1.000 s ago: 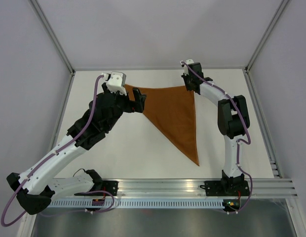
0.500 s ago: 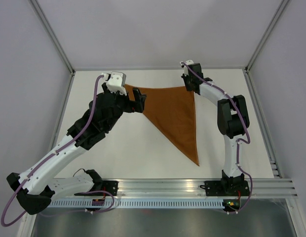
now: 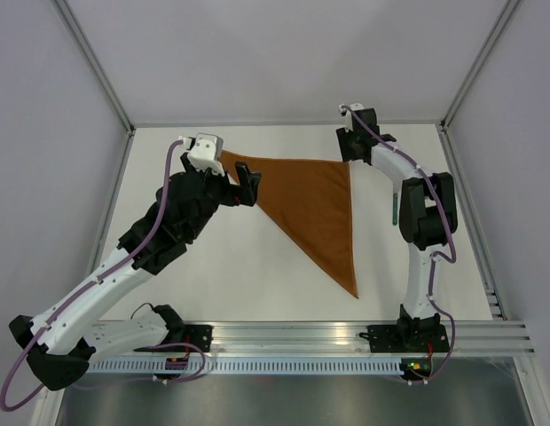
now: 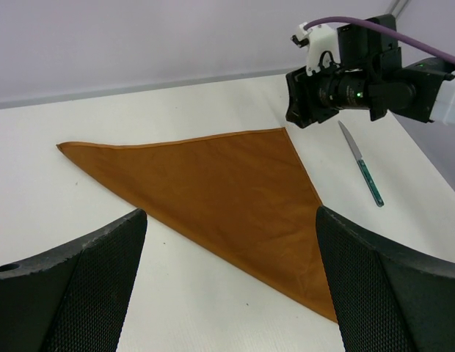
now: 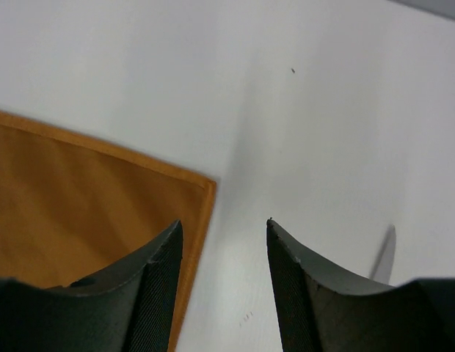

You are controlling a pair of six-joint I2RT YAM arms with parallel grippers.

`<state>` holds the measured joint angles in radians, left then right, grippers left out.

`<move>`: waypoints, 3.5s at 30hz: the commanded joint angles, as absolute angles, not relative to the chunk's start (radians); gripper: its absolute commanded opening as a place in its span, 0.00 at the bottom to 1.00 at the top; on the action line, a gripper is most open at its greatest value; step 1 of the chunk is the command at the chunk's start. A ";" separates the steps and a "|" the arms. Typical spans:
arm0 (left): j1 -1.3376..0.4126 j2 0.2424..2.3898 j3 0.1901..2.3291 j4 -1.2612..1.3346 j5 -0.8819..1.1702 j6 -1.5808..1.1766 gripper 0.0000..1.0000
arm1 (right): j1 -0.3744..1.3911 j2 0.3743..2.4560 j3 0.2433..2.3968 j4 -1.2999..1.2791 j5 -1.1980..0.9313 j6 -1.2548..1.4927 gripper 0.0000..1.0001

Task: Fold the napkin, place the utensils inside, and roll it up
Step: Fold the napkin at the center of the board, then pick up the knife at the center of the board, then place the knife on the napkin.

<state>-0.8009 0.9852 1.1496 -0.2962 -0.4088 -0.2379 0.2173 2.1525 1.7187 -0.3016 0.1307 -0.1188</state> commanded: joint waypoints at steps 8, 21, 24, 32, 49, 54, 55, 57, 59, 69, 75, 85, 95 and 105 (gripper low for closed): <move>-0.805 0.945 1.066 -0.157 -0.350 -0.262 1.00 | 0.042 1.810 1.339 -0.426 0.081 -0.057 0.51; -0.804 0.957 1.054 -0.126 -0.302 -0.262 1.00 | -0.034 1.758 1.177 -0.405 0.104 -0.041 0.49; -0.804 0.940 1.051 -0.135 -0.308 -0.261 1.00 | -0.069 1.798 1.190 -0.410 0.069 -0.035 0.49; -0.804 0.933 1.046 -0.146 -0.311 -0.265 1.00 | -0.087 1.874 1.209 -0.414 0.034 -0.038 0.46; -0.804 0.937 1.035 -0.150 -0.321 -0.268 1.00 | -0.117 1.933 1.209 -0.411 0.014 -0.064 0.06; -0.805 0.937 1.040 -0.155 -0.319 -0.268 1.00 | -0.126 1.876 1.216 -0.425 -0.026 -0.083 0.01; -0.804 0.940 1.043 -0.155 -0.321 -0.268 1.00 | -0.126 1.862 1.219 -0.433 -0.034 -0.090 0.00; -0.804 0.940 1.048 -0.153 -0.321 -0.270 1.00 | -0.127 1.823 1.238 -0.446 -0.058 -0.094 0.01; -0.805 0.948 1.052 -0.153 -0.321 -0.270 1.00 | -0.124 1.803 1.256 -0.478 -0.074 -0.101 0.01; -0.804 0.968 1.091 -0.156 -0.319 -0.272 1.00 | 0.060 1.672 1.315 -0.560 -0.091 -0.077 0.01; -0.804 0.963 1.134 -0.184 -0.319 -0.272 1.00 | 0.287 1.723 1.374 -0.574 -0.100 -0.009 0.00; -0.804 0.931 1.186 -0.259 -0.351 -0.265 1.00 | 0.557 1.952 1.584 -0.617 -0.113 0.046 0.00; -0.804 0.922 1.193 -0.295 -0.387 -0.265 1.00 | 0.638 2.031 1.598 -0.548 -0.112 0.089 0.00; -0.805 0.931 1.193 -0.304 -0.388 -0.265 1.00 | 0.660 2.051 1.546 -0.502 -0.091 0.132 0.00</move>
